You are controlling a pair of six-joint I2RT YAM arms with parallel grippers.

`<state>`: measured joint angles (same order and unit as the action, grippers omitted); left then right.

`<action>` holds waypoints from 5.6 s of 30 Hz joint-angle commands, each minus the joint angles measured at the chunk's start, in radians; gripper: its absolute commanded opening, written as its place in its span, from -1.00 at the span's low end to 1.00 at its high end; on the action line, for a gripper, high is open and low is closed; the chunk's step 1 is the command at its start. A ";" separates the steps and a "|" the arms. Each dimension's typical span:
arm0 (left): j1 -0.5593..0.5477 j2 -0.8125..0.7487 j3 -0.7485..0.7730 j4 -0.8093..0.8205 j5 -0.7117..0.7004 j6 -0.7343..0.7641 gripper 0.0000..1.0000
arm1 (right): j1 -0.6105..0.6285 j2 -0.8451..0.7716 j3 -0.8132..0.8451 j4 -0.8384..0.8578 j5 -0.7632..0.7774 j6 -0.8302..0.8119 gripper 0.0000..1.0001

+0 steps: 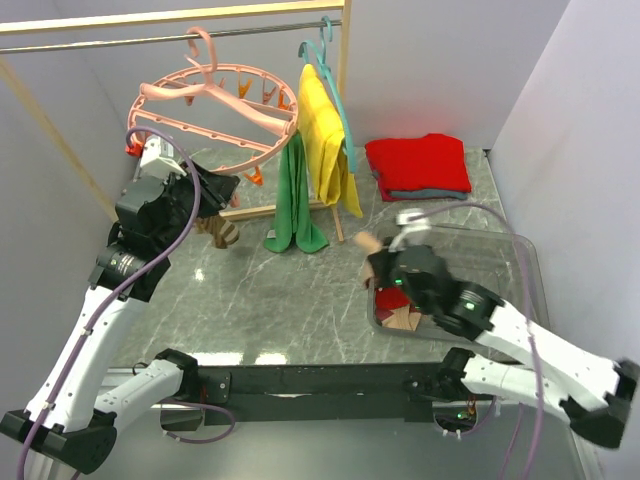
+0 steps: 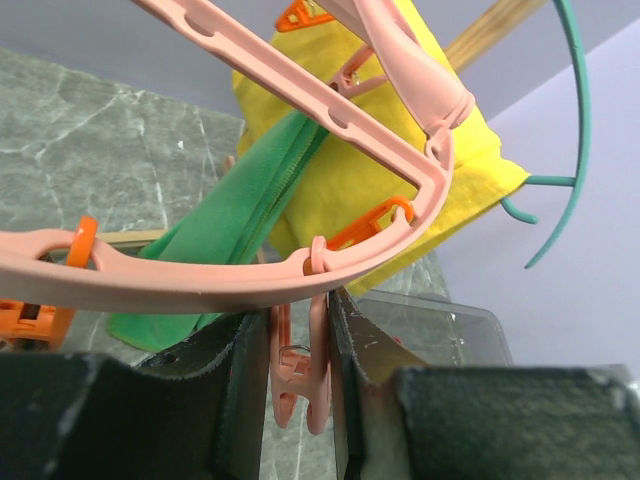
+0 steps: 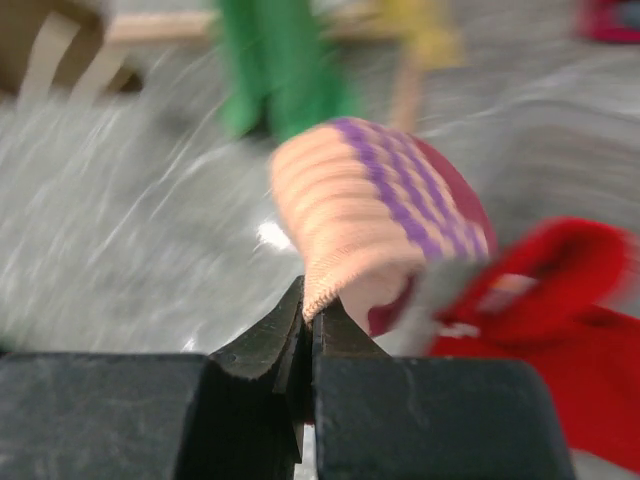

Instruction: Remove the socks clipped to the hanger

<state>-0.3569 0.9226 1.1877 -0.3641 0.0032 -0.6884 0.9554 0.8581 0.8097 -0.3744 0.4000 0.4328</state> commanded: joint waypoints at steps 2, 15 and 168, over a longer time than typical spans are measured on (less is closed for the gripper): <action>-0.001 0.002 0.012 0.043 0.081 0.023 -0.69 | -0.124 -0.171 -0.026 -0.205 0.187 0.113 -1.00; -0.001 0.009 0.016 0.042 0.106 0.029 -0.66 | -0.273 -0.195 -0.076 -0.327 0.200 0.294 -1.00; 0.010 0.039 0.007 0.039 -0.152 0.052 -0.90 | 0.172 0.544 0.206 0.608 -0.403 -0.121 -1.00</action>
<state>-0.3519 0.9665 1.1931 -0.3824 -0.1719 -0.6392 1.1233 1.4616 1.0286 0.2176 -0.0086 0.2989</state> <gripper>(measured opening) 0.190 0.020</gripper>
